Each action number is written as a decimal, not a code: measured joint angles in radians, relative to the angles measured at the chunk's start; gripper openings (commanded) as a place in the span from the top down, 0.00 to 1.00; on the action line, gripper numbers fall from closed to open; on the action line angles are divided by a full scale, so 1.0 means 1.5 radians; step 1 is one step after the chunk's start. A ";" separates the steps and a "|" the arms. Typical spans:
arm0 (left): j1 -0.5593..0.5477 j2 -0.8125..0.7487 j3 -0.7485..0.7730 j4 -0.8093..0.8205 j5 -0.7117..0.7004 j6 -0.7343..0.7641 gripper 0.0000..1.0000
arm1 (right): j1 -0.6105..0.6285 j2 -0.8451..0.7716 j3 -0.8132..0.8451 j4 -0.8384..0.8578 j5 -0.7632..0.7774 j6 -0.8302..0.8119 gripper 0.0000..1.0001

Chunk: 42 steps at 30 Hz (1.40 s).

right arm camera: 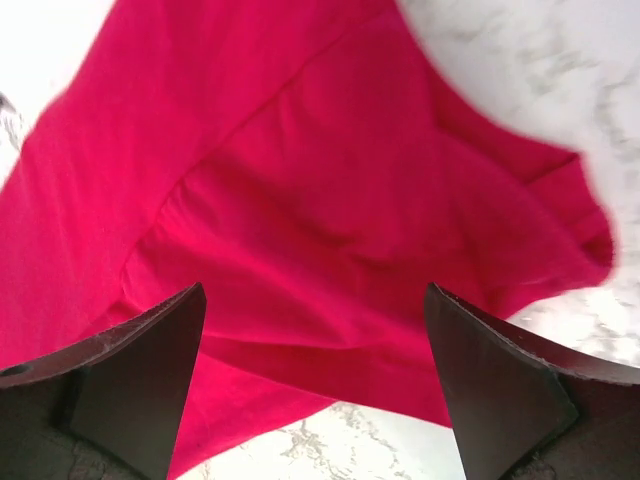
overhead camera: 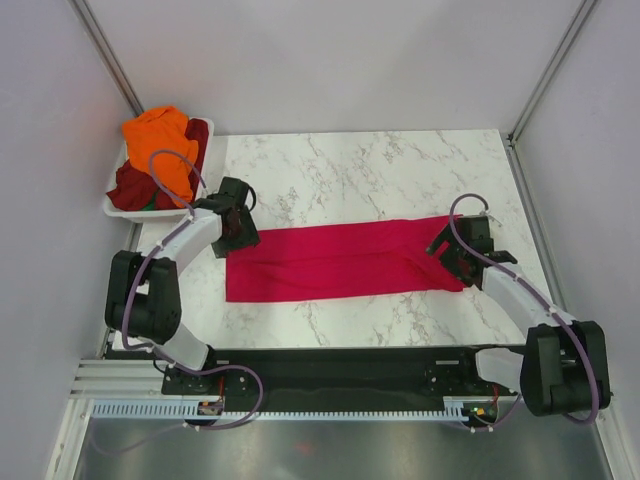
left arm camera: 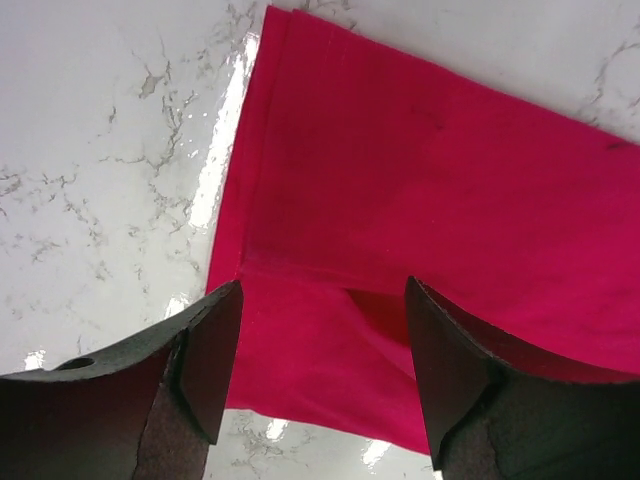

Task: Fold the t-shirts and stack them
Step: Fold the tshirt

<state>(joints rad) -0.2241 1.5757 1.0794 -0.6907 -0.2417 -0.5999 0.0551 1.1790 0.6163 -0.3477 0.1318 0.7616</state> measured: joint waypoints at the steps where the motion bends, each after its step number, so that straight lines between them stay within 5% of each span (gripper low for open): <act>1: -0.002 0.007 -0.003 0.004 0.000 0.000 0.27 | 0.017 0.008 -0.004 0.006 0.003 0.005 0.02; 10: -0.014 0.089 -0.005 0.044 0.000 0.000 0.29 | 0.049 0.155 0.029 0.106 0.018 0.030 0.02; 28: -0.154 0.077 -0.056 0.099 -0.030 -0.007 0.33 | 0.064 0.461 0.337 0.172 0.014 0.066 0.11; 42: -0.436 0.107 0.000 0.082 0.101 -0.142 0.27 | 0.092 0.887 0.946 0.176 -0.161 0.016 0.06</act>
<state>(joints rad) -0.8780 1.7363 1.0790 -0.5682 -0.0902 -0.8127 0.1936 2.5088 2.0357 -0.0830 -0.1101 0.7849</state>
